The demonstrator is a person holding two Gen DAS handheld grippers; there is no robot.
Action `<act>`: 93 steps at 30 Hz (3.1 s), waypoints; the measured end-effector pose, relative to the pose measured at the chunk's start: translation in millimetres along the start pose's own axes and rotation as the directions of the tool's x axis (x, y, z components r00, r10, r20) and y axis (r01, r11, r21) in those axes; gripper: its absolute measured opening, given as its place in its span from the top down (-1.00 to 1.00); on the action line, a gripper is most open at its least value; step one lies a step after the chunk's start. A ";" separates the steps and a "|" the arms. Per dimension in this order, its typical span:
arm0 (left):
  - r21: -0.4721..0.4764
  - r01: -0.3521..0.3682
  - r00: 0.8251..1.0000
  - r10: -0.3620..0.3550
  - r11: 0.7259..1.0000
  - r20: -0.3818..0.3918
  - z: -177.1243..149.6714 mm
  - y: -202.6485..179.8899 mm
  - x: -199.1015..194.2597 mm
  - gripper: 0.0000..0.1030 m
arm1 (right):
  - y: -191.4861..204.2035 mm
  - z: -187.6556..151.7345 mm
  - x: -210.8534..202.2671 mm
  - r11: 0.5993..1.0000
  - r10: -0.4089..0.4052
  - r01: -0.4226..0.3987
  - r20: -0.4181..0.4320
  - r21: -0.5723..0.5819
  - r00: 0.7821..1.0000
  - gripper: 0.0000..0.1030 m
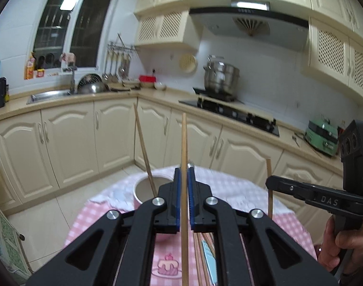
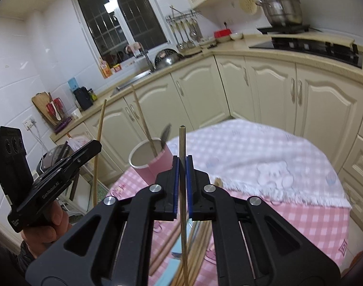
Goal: Organize utensils
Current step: 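Carry both chopsticks over the pink cup and release them inside, then withdraw both open tools back over the remaining chopsticks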
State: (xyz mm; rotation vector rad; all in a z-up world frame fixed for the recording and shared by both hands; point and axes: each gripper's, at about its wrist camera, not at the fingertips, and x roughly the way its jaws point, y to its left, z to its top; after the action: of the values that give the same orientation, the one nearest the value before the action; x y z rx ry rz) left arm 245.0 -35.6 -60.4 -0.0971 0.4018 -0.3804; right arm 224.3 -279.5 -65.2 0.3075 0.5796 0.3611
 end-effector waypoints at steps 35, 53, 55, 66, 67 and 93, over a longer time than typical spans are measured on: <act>-0.069 -0.081 0.918 0.102 0.994 0.383 112.8 29.4 39.5 0.90 | 70.9 152.0 29.2 0.981 0.145 -0.103 0.278 -0.161 0.949 0.89; -0.122 -0.081 0.959 0.111 0.989 0.263 64.5 60.8 72.1 -0.43 | 41.5 115.8 81.5 0.995 0.093 -0.086 0.136 -0.053 0.986 -0.59; -0.116 -0.076 0.961 0.104 0.990 0.257 64.3 62.0 62.1 -0.75 | 38.0 117.3 72.1 0.997 0.079 -0.074 0.147 -0.038 0.986 -0.65; -0.023 -0.186 0.966 0.187 0.982 0.177 57.1 40.9 -30.1 -0.91 | 26.6 93.9 -5.6 1.000 0.002 -0.004 0.192 0.009 0.981 -0.88; -0.015 -0.199 0.965 0.199 0.980 0.172 54.3 37.8 -39.0 -0.91 | 24.2 87.0 -13.7 1.000 -0.005 0.002 0.184 0.017 0.983 -0.88; 0.032 -0.175 0.984 0.174 0.984 0.022 -10.7 -13.9 -101.3 -0.91 | 8.0 -2.2 -77.5 0.992 -0.076 0.071 0.042 0.107 0.996 -0.88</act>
State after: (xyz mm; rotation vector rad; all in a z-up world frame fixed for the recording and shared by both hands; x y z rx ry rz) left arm 149.8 -10.2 -31.1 -0.0320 0.3811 -0.2131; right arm 160.8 -304.0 -27.2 0.3943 0.5642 0.2522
